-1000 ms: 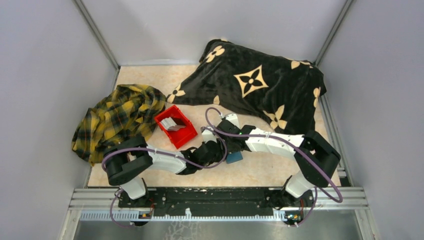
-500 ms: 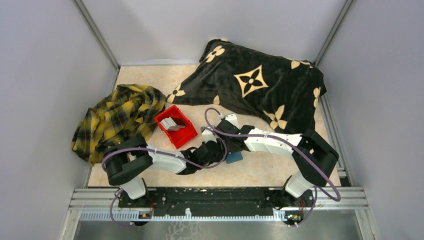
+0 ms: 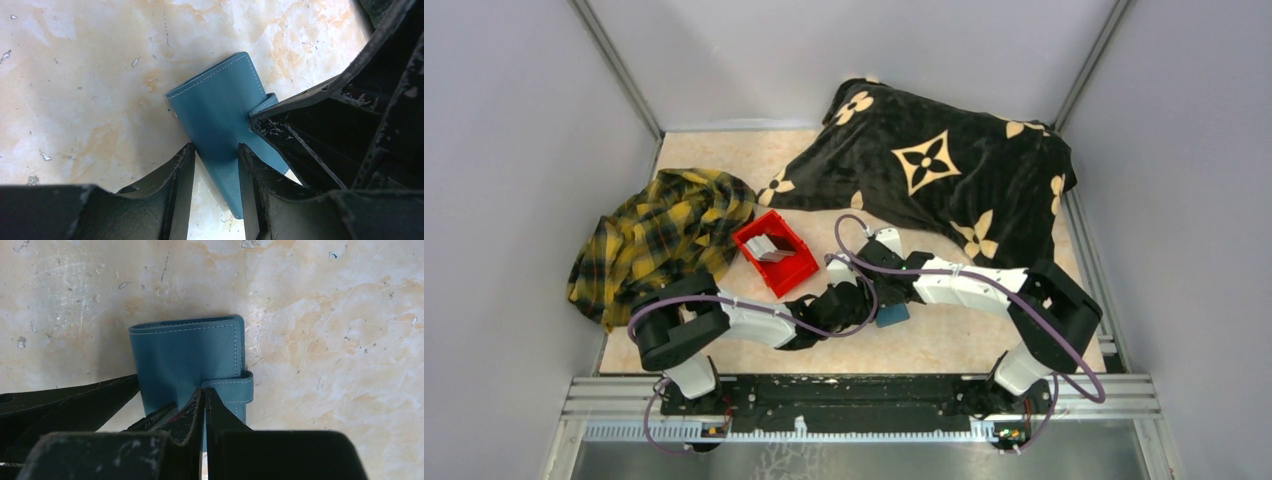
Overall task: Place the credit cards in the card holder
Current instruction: Close the card holder at the center of the board.
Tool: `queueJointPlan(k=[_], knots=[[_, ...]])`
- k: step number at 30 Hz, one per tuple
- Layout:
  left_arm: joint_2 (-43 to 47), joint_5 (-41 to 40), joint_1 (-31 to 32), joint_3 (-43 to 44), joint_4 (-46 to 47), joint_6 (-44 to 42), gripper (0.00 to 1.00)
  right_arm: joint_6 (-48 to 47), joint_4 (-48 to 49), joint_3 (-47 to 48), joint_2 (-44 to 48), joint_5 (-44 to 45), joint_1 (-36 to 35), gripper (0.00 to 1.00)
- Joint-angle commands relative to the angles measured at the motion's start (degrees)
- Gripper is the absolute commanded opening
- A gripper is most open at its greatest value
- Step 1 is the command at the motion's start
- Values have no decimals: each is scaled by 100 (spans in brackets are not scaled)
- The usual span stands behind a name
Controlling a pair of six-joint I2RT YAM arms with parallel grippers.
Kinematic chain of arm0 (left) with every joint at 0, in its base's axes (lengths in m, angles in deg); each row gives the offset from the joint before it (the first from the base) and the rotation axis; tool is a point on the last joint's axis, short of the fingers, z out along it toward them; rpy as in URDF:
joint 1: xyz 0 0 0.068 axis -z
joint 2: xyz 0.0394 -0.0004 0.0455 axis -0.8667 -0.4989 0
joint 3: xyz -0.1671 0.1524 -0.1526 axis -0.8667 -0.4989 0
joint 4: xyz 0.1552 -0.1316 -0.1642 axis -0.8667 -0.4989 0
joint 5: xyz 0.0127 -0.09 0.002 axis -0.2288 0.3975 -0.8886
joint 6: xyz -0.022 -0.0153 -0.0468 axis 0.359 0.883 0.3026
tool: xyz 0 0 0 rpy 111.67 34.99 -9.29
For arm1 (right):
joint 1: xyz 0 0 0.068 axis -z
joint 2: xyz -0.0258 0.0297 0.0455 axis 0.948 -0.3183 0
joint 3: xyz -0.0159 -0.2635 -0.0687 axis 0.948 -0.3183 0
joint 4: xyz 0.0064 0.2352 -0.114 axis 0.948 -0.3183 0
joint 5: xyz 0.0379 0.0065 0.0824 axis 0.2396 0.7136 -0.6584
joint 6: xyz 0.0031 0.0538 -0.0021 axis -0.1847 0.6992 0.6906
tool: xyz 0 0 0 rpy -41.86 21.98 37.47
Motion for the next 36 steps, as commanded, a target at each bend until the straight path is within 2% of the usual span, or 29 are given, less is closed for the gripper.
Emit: queueJointPlan(k=[1,9,14,19,27,36], knots=[[-116,143,-5,-95,-9,71,44,363,501,-352,-288,-524,-62,0],[-192,187,-1,-69,0,107,44,844,782,-772,-499,-730,-293,0],[-160,205,9,-106,1,107,44,1298,958,-1233,-260,-658,-483,0],[-125,196,22,-119,-51,115,44,1397,862,-1226,-65,-424,-539,0],[-83,136,39,-109,-112,141,44,1207,164,-823,396,203,-535,20],[-104,126,47,-56,-171,149,44,1182,95,-933,844,426,-535,22]])
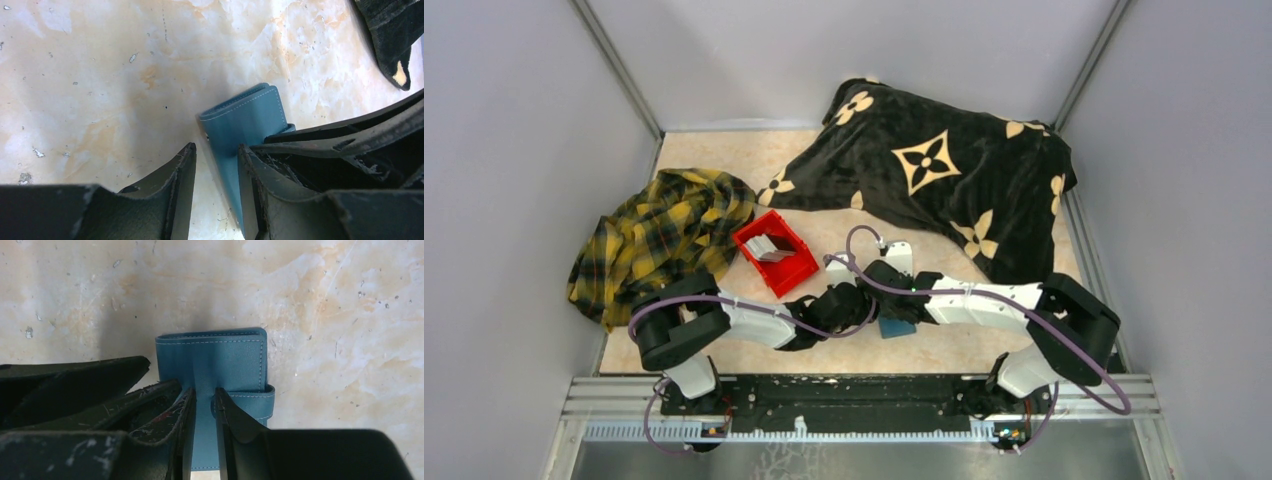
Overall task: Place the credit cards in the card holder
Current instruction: Close the card holder at the center of the board.
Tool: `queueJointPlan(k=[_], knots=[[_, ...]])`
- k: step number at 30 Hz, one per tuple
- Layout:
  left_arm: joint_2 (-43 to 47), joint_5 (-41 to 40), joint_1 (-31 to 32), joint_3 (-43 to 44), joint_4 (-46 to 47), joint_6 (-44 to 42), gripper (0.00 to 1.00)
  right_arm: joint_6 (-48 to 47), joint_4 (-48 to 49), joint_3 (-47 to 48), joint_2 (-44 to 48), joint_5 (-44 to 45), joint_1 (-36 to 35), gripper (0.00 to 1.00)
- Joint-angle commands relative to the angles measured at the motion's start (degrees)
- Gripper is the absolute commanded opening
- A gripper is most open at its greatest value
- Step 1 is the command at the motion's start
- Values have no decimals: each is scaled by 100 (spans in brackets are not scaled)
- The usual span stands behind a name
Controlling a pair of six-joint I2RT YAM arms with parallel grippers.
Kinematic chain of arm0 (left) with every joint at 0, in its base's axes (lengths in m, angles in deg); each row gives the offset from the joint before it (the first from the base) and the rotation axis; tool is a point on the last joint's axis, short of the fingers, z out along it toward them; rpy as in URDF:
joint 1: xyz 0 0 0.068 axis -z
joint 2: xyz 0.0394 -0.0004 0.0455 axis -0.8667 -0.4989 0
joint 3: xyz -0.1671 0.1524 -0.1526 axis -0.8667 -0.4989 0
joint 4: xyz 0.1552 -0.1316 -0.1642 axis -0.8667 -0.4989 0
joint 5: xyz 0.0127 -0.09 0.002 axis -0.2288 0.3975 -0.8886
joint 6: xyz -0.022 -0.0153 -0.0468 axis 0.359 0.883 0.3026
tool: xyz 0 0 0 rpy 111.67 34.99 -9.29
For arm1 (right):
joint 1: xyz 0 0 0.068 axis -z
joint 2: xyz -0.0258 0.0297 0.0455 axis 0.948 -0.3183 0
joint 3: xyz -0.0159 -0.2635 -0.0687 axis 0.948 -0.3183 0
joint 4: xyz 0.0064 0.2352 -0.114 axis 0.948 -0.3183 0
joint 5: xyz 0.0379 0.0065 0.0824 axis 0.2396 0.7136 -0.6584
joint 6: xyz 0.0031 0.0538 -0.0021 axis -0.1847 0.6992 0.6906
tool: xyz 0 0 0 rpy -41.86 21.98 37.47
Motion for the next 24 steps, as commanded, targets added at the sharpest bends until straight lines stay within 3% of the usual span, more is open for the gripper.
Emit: queueJointPlan(k=[1,15,24], knots=[[-86,117,42,-20,-240,35,44,20,-303,-151,304,-50,-43,22],[29,104,166,-37,-225,21,44,-486,-750,420,820,537,-43,28],[21,99,319,6,-206,-2,44,-394,-957,316,881,422,-56,28]])
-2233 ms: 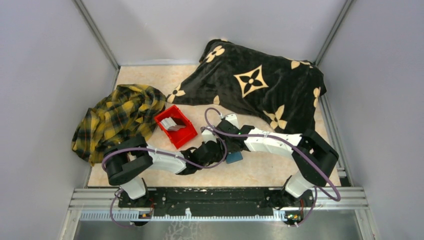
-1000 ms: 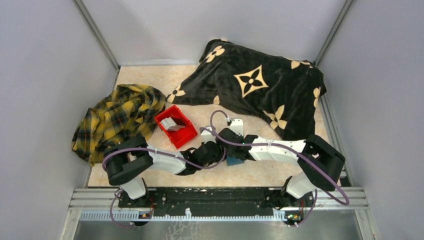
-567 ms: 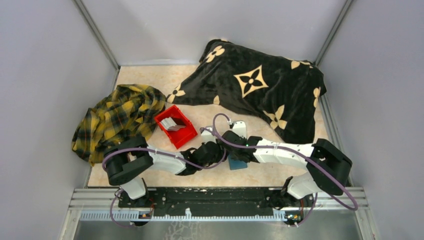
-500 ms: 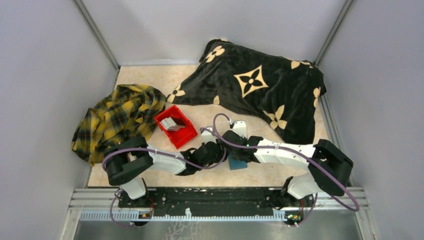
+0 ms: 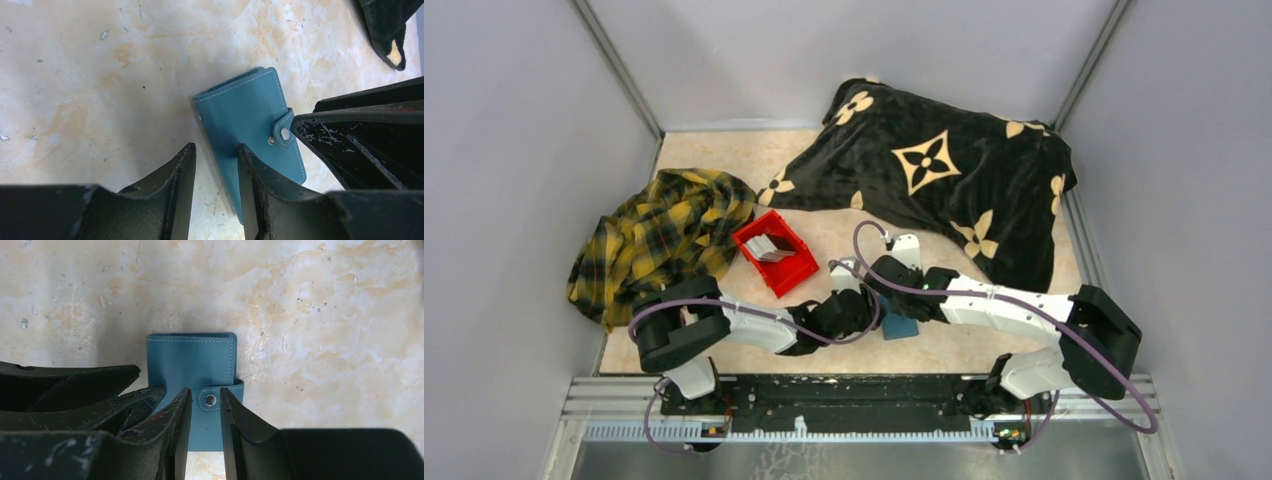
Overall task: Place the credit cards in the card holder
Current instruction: Close the card holder at the center of the board.
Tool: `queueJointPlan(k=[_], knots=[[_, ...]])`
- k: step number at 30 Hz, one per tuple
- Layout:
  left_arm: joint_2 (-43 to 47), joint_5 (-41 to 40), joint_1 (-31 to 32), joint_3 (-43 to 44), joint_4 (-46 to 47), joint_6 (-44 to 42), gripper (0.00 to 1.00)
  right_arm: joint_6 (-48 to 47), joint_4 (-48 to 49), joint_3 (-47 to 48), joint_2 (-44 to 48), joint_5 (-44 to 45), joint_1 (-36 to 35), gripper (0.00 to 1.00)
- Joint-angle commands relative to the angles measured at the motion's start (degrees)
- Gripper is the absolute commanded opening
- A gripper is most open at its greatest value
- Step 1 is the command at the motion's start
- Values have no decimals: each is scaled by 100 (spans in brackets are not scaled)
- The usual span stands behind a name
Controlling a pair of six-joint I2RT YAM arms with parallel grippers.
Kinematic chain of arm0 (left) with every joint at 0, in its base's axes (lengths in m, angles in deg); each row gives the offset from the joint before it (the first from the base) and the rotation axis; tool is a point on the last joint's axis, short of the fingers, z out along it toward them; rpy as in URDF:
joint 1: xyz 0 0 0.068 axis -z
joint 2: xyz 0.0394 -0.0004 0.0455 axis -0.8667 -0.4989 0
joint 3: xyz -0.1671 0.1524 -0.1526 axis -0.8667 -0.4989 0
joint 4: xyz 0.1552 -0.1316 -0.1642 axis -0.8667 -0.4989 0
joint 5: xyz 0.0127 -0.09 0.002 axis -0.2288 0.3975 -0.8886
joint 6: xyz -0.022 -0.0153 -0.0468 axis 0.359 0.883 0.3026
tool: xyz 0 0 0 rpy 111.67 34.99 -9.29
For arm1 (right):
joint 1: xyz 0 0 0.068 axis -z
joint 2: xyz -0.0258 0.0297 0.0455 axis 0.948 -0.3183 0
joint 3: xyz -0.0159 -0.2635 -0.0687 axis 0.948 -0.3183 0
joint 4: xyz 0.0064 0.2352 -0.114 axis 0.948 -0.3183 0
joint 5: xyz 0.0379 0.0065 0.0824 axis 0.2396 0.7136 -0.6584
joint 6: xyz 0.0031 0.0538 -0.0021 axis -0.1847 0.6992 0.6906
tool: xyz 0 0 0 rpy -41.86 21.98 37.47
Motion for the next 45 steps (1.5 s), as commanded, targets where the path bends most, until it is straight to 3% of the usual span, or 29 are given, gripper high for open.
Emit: queueJointPlan(k=[1,25,45], knots=[[11,87,101,8,-202,-7,44,35,-84,68,163,55,-79,28],[-8,50,214,-358,107,454,43,501,-259,-140,-373,151,-331,28],[-144,136,226,-572,473,555,43,460,-685,364,-795,611,-412,25]])
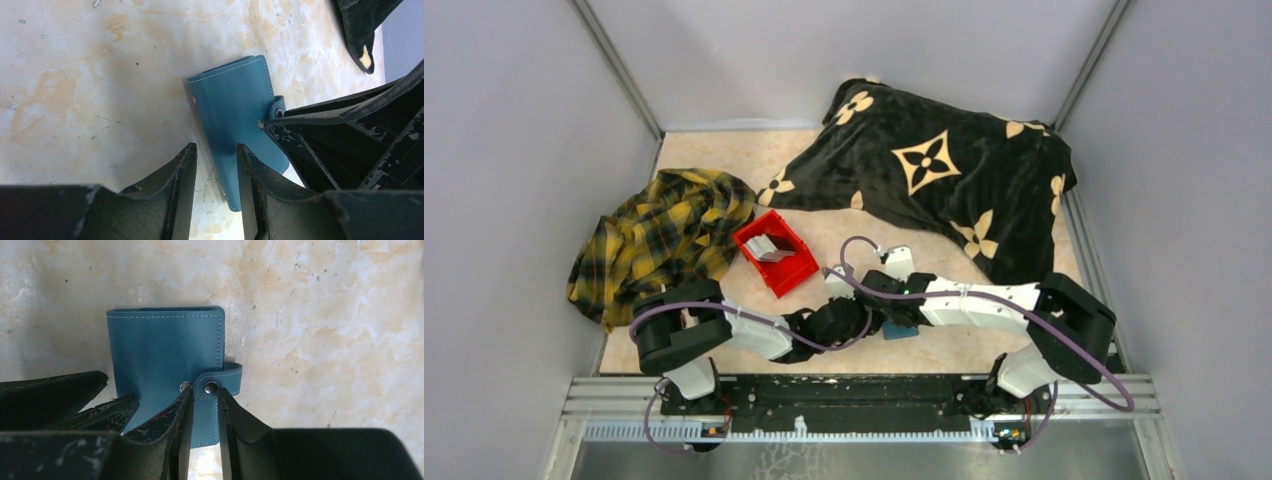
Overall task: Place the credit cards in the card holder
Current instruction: Close the card holder at the center of the board.
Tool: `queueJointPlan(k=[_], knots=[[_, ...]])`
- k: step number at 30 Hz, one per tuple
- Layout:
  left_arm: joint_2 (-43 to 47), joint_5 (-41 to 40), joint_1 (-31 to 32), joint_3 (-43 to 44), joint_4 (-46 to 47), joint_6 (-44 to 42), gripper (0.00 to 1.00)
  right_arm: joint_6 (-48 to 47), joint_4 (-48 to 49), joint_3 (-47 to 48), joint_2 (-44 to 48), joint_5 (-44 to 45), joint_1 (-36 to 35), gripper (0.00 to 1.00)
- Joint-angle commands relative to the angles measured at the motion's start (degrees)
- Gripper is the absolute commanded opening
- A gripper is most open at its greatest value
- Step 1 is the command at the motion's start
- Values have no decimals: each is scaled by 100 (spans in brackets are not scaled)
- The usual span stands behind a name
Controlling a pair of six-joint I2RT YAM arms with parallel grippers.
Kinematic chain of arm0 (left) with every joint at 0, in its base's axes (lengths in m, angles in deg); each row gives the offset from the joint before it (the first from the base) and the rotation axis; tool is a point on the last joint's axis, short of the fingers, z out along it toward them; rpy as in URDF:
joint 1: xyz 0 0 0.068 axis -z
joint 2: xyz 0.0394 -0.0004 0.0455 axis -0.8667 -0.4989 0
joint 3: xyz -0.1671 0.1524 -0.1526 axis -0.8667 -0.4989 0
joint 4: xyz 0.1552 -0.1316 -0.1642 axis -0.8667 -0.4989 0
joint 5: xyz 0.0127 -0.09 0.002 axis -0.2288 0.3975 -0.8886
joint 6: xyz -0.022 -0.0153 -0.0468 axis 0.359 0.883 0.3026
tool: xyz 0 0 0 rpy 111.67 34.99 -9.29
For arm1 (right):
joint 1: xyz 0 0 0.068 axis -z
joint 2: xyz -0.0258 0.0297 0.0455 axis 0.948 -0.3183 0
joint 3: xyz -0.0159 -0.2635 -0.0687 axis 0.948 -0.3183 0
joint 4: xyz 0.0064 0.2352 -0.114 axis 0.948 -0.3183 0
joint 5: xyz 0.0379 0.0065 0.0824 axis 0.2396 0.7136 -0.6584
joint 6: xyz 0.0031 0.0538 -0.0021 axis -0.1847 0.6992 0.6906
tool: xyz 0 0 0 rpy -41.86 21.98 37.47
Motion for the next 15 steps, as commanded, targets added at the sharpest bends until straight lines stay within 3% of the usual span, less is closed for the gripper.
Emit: queueJointPlan(k=[1,15], knots=[[-163,150,48,-147,-199,-10,43,39,-244,360,-70,385,-120,25],[-212,192,52,-217,-29,21,43,64,-406,557,-405,398,-161,33]])
